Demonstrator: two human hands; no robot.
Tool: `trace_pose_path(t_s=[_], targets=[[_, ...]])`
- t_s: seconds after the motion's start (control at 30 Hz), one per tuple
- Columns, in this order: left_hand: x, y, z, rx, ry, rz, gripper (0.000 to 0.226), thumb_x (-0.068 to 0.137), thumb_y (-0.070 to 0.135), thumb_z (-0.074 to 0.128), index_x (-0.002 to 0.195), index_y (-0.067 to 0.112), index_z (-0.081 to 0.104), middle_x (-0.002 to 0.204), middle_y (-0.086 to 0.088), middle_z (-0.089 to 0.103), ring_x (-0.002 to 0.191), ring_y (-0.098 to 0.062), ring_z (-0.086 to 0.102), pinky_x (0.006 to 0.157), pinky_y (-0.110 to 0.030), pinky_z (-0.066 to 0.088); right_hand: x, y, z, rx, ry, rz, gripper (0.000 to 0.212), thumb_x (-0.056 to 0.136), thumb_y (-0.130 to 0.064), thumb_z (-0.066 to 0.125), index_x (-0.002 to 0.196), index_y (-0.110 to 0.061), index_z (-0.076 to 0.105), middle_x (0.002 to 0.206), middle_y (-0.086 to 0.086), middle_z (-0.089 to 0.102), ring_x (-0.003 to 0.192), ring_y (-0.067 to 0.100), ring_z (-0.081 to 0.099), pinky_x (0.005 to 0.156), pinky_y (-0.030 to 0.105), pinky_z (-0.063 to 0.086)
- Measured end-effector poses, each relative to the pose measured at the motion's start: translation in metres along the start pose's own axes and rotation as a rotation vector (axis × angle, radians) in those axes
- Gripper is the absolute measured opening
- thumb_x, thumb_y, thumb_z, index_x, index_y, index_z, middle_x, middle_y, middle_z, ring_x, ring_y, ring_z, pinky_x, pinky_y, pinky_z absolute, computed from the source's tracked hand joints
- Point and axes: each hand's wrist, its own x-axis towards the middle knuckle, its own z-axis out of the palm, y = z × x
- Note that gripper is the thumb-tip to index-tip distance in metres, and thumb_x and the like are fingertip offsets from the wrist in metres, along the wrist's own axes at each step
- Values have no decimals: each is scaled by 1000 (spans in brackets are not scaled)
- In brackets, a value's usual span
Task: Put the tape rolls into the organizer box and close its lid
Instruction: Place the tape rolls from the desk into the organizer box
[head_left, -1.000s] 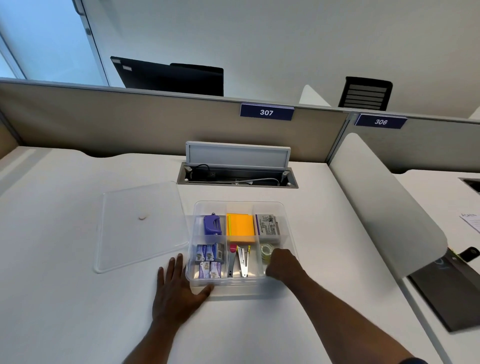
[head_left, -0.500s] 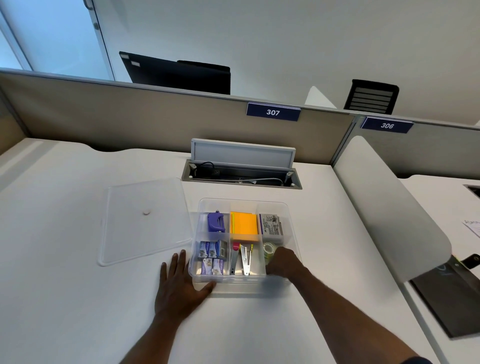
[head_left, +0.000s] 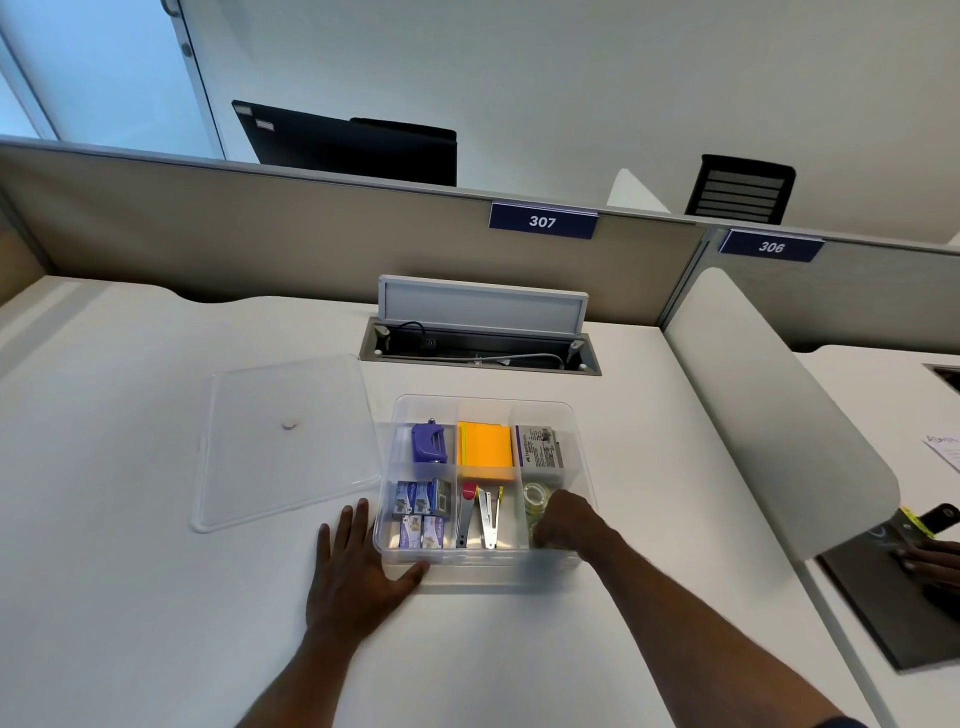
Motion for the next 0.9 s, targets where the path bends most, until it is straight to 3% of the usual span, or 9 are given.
trace_pose_path(t_s=[0.37,0.57,0.73,0.9], targets=[[0,0,0,6,-6,-5,107,68,87,27,147,16,18,156,-8,22,145,-23,12,119,-44,4,-3,2,1,-101,-53,-85,42,74,-20,69,109,3,61,117,18,63,104,30,61,71,23,36],[-1,0,0,8,-13,-4,108,67,88,25,148,17,15,157,-7,19,146,-22,9,119,-43,2,-3,4,-1,-129,-74,-74,39,71,-18,70,104,0,63,111,17,66,80,20,53,47,16,27],[0,0,-1,2,-13,-4,107,68,88,26,148,18,15,157,-8,18,146,-22,9,119,-43,1,-3,7,0,-146,-50,-106,41,75,-20,67,110,0,60,112,17,65,101,30,61,69,23,38],[0,-1,0,-5,-21,2,105,69,87,29,148,20,14,158,-7,16,146,-22,7,119,-43,1,-2,8,-2,-153,-63,-122,38,81,-17,60,113,3,59,113,19,64,102,31,61,71,24,38]])
